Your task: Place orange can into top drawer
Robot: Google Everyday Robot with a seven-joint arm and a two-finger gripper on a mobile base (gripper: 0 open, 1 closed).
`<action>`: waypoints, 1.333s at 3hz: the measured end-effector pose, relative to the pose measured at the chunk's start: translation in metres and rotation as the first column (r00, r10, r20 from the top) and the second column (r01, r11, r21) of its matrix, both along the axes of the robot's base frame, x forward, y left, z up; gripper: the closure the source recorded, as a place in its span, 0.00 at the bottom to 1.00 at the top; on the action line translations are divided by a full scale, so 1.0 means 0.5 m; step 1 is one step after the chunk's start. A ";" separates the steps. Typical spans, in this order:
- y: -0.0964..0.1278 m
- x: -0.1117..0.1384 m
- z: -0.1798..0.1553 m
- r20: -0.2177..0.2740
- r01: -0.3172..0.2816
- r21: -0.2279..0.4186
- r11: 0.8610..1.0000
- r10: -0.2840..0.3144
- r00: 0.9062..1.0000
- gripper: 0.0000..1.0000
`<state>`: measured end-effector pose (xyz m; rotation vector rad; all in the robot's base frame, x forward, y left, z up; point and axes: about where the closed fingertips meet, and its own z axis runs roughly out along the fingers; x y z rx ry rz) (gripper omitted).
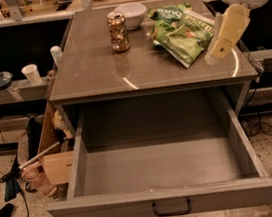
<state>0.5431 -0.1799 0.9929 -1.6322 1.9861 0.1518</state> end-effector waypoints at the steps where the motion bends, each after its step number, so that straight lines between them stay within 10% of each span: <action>1: 0.031 0.037 -0.007 -0.038 -0.070 0.110 0.991 0.075 0.996 0.00; 4: 0.045 0.070 -0.009 -0.034 -0.092 0.194 0.977 0.101 0.994 0.00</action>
Offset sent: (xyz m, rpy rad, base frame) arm 0.0195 0.0166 -0.0039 0.1146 0.0445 0.0765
